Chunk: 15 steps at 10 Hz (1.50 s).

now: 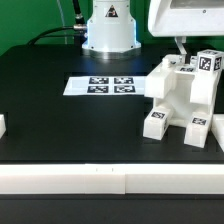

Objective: Assemble chair

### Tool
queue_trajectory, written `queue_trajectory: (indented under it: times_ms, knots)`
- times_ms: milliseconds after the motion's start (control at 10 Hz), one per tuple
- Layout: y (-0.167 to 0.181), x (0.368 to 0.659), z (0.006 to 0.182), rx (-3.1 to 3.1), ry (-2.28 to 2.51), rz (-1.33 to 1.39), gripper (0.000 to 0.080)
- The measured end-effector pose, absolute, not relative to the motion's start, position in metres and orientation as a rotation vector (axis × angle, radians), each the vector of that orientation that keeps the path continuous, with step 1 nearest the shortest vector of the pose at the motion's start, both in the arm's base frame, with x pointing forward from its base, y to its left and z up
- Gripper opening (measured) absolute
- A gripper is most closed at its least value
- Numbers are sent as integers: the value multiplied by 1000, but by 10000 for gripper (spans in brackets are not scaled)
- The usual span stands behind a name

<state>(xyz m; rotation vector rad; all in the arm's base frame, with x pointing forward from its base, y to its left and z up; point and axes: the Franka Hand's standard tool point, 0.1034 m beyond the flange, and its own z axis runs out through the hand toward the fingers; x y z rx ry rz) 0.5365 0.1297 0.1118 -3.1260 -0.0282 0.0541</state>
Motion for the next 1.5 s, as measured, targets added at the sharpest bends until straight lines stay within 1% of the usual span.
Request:
queue_trajectory:
  times_ms: [300, 400, 500, 600, 700, 1100, 1500]
  knots:
    - [129, 536, 112, -3117, -329, 52, 649]
    - [127, 536, 111, -3105, -459, 54, 560]
    - [127, 536, 111, -3111, -418, 55, 412]
    - [127, 536, 111, -3111, -417, 55, 412]
    - [127, 536, 111, -3111, -417, 55, 284]
    - [127, 536, 111, -3125, -307, 55, 284]
    - [127, 536, 110, -3143, 96, 55, 284]
